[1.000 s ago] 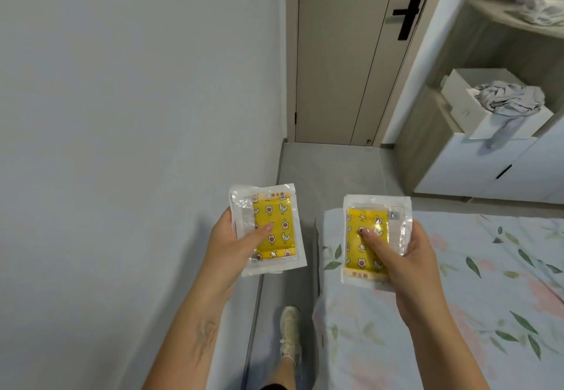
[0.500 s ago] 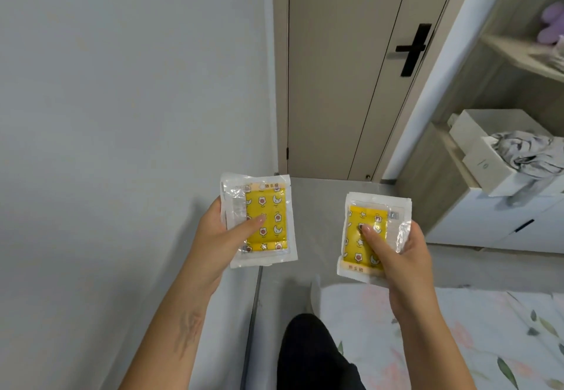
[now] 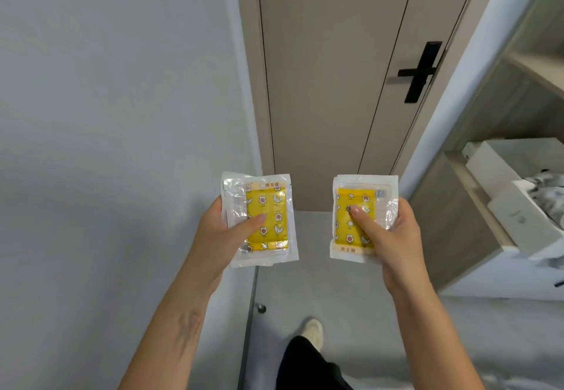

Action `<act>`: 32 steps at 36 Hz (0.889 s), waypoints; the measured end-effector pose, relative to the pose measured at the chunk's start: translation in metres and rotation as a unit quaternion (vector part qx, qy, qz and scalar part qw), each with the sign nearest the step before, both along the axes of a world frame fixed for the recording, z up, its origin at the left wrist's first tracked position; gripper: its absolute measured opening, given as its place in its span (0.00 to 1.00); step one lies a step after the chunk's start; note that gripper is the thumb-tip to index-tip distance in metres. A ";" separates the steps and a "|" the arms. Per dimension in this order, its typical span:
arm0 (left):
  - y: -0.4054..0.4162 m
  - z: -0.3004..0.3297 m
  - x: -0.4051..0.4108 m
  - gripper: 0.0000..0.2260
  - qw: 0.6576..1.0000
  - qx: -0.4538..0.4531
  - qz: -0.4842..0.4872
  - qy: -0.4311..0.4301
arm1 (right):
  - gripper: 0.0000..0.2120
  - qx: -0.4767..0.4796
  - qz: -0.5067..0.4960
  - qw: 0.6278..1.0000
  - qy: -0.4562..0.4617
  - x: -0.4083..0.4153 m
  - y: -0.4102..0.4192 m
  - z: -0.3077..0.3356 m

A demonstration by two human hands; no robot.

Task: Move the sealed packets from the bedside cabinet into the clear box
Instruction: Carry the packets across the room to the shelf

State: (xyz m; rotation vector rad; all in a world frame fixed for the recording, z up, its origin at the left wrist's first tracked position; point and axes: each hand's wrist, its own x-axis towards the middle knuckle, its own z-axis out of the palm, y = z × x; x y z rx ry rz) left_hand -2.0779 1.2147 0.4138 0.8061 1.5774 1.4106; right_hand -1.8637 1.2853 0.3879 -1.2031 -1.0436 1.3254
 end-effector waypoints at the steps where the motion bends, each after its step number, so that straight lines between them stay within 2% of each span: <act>1: 0.027 -0.001 -0.001 0.11 1.000 -0.002 -0.002 0.000 | 0.17 -0.004 -0.004 1.000 0.003 -0.001 0.026 -0.002; 7: 0.186 0.006 0.016 0.11 0.999 -0.015 -0.043 -0.016 | 0.18 -0.013 -0.049 0.999 0.004 0.010 0.167 0.007; 11: 0.269 0.014 0.040 0.12 0.995 -0.024 -0.086 -0.042 | 0.18 -0.003 -0.077 0.997 -0.017 0.033 0.232 0.022; 21: 0.416 0.012 0.127 0.13 0.966 -0.045 -0.245 -0.074 | 0.17 -0.022 -0.237 0.971 -0.020 0.115 0.306 0.026; 32: 0.588 0.006 0.247 0.13 0.904 -0.053 -0.420 -0.061 | 0.17 -0.005 -0.376 0.926 -0.022 0.202 0.405 0.027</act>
